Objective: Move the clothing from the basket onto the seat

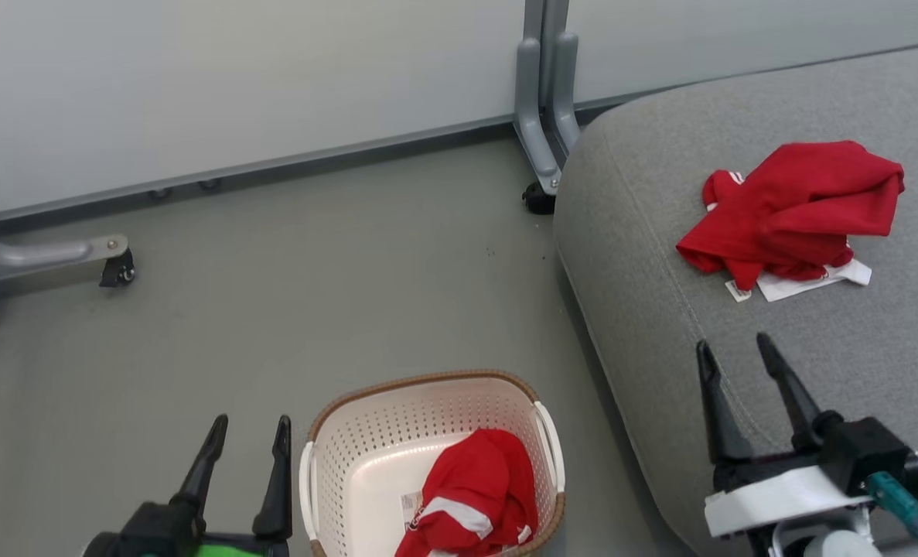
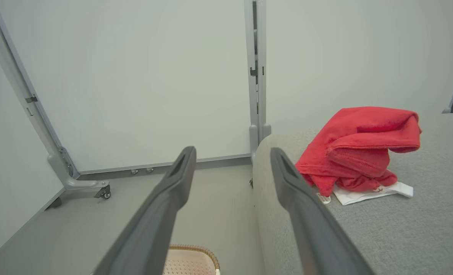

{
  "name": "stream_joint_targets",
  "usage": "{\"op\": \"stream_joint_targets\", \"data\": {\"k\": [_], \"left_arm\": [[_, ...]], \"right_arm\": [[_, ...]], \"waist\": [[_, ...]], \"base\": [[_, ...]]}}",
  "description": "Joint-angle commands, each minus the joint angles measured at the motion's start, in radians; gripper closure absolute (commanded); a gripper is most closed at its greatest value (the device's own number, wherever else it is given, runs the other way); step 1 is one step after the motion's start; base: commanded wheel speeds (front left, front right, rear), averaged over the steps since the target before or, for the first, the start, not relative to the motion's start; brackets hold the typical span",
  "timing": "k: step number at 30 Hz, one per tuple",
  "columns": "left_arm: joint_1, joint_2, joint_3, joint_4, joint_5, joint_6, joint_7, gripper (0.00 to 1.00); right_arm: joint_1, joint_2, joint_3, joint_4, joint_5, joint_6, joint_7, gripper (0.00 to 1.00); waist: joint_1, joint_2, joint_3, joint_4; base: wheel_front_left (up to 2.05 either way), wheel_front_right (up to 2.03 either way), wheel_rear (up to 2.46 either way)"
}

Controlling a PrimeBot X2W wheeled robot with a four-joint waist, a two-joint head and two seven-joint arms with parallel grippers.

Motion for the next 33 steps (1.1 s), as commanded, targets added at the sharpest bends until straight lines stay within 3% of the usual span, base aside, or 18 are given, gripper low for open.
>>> {"op": "stream_joint_targets", "data": {"k": [1, 8, 13, 20, 24, 33], "left_arm": [[-0.052, 0.025, -0.009, 0.002, -0.015, -0.003, 0.000, 0.00], [-0.235, 0.139, -0.138, 0.039, -0.075, -0.003, 0.000, 0.00], [-0.377, 0.228, -0.287, 0.095, -0.109, -0.003, 0.000, 0.00], [-0.586, 0.333, -0.592, 0.215, -0.187, -0.003, 0.000, 0.00], [-0.726, 0.361, -0.778, 0.294, -0.225, -0.003, 0.000, 0.00], [-0.966, 0.368, -1.094, 0.513, -0.347, -0.003, 0.004, 0.00]], "right_arm": [[-0.036, -0.003, -0.017, -0.021, 0.007, -0.001, -0.003, 0.00], [-0.143, -0.002, -0.088, -0.080, 0.045, -0.001, -0.003, 0.00], [-0.212, -0.002, -0.122, -0.115, 0.068, -0.001, -0.003, 0.00], [-0.293, -0.002, -0.142, -0.179, 0.094, -0.001, -0.003, 0.00], [-0.331, -0.002, -0.153, -0.217, 0.086, -0.001, -0.003, 0.00], [-0.374, -0.002, -0.164, -0.264, 0.104, -0.001, -0.003, 0.00]], "waist": [[0.0000, 0.0000, 0.095, -0.025], [0.0000, 0.0000, 0.299, -0.066], [0.0000, 0.0000, 0.419, -0.092], [0.0000, 0.0000, 0.575, -0.110], [0.0000, 0.0000, 0.660, -0.102], [0.0000, 0.0000, 0.817, -0.114]], "base": [[0.00, 0.00, 0.00], [0.00, 0.00, 0.00], [0.00, 0.00, 0.00], [0.00, 0.00, 0.00], [0.00, 0.00, 0.00], [0.00, 0.00, 0.00]]}}
